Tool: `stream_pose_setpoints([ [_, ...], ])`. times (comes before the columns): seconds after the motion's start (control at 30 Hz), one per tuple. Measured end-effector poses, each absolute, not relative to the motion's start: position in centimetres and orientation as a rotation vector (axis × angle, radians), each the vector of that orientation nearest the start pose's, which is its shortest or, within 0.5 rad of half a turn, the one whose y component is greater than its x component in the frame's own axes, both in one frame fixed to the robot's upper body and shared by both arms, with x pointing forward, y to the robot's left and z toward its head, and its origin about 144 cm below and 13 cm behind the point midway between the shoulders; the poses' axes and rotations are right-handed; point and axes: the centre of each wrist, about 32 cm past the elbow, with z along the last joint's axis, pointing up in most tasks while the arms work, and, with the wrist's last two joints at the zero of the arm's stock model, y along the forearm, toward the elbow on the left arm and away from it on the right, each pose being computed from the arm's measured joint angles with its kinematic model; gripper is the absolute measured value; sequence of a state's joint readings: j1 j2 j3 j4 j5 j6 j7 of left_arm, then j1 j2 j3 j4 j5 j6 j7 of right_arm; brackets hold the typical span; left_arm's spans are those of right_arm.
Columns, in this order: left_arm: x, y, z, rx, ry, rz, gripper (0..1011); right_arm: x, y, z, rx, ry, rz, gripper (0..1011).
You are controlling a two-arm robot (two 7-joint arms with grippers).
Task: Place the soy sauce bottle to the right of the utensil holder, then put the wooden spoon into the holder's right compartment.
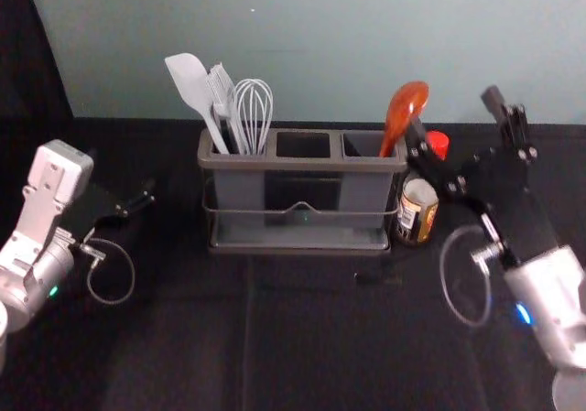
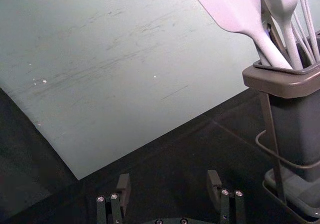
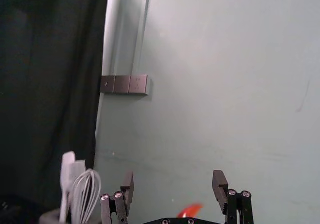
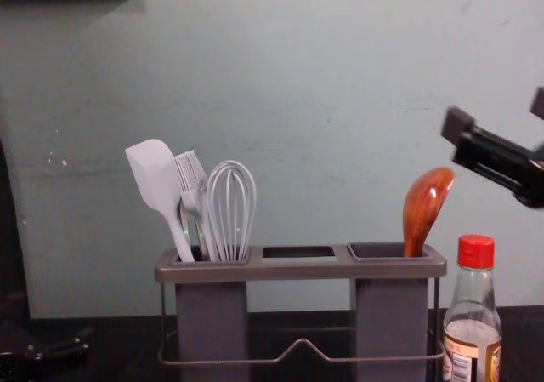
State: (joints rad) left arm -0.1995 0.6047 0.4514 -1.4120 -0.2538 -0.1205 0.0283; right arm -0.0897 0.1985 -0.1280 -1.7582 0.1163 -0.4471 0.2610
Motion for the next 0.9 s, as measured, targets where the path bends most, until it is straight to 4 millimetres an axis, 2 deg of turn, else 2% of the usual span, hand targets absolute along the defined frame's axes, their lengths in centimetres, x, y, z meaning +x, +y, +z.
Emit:
stream_pose_setpoints([
  [0.17,48.9,31.0,114.0,0.305,-0.285,1.248,1005,40.3,-24.5,117.3,0.222,-0.416,-1.166,1004],
  [0.4,48.9,31.0,114.0,0.304,-0.285,1.248,1005,38.6,-26.5,117.6,0.088,-0.403,-1.300,1004],
  [0.67,48.9,31.0,114.0,0.304,-0.285,1.248,1005,39.0,-28.6,117.0,-0.046,-0.406,-1.395,1004],
  [0.9,48.9,31.0,114.0,0.304,-0.285,1.248,1005,40.6,-29.9,115.5,-0.137,-0.402,-1.422,1004],
])
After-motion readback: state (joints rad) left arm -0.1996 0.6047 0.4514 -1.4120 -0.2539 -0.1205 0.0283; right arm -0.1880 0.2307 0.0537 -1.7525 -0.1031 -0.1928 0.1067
